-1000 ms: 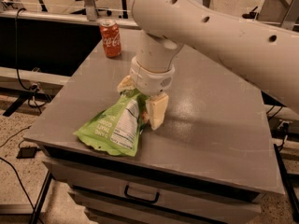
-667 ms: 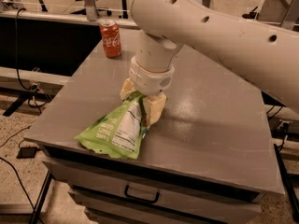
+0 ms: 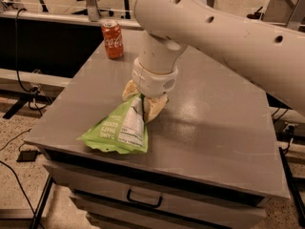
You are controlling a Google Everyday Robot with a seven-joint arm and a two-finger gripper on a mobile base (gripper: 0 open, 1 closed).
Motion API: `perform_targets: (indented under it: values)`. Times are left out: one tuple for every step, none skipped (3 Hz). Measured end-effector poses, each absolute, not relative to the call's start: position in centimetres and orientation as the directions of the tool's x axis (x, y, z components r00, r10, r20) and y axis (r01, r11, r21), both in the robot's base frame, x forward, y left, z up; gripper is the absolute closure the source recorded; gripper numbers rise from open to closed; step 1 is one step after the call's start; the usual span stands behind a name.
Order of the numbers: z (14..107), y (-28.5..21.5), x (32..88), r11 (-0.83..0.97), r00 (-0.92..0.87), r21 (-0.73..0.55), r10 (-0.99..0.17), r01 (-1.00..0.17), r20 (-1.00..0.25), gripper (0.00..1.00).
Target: Pick green rice chip bag
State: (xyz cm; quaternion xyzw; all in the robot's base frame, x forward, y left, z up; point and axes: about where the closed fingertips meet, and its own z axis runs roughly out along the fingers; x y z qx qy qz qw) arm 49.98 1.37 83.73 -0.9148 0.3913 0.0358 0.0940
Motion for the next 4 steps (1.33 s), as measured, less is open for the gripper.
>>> perform_targets:
  values:
    - [86.3,2.4,49.1,-0.69,0.719,-0.218,-0.687,-0.69,-0.102,1.0]
    - [89.9,4.3,47.8,-0.717,0.769,-0.331,-0.638,-0.614,-0.045,1.0]
    - [91.3,4.9,47.3,-0.719,0.783,-0.382,-0.622,-0.58,-0.018,1.0]
    - [91.3,4.9,47.3,-0.719,0.783,-0.382,-0.622,-0.58,-0.018,1.0]
